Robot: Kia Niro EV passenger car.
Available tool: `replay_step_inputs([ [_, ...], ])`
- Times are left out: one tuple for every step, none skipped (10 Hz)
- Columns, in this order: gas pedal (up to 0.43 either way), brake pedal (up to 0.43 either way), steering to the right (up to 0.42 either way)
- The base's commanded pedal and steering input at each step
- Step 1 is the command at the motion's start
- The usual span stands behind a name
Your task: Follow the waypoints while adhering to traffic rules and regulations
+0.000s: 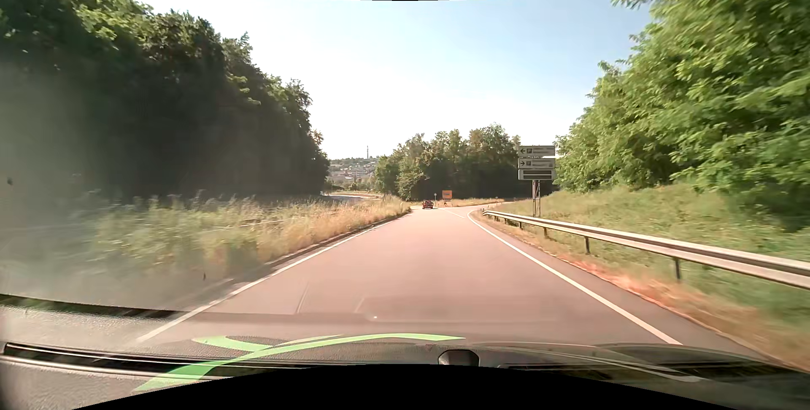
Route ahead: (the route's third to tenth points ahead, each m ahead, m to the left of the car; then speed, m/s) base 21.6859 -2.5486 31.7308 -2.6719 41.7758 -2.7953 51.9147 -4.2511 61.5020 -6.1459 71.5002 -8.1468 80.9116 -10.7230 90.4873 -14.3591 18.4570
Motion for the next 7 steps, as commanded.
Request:
replay_step_inputs([
  [0.020, 0.000, 0.005],
  [0.020, 0.000, 0.008],
  [0.020, 0.000, 0.010],
  [0.020, 0.000, 0.012],
  [0.020, 0.000, 0.012],
  [0.028, 0.000, 0.012],
  [0.028, 0.000, 0.012],
])
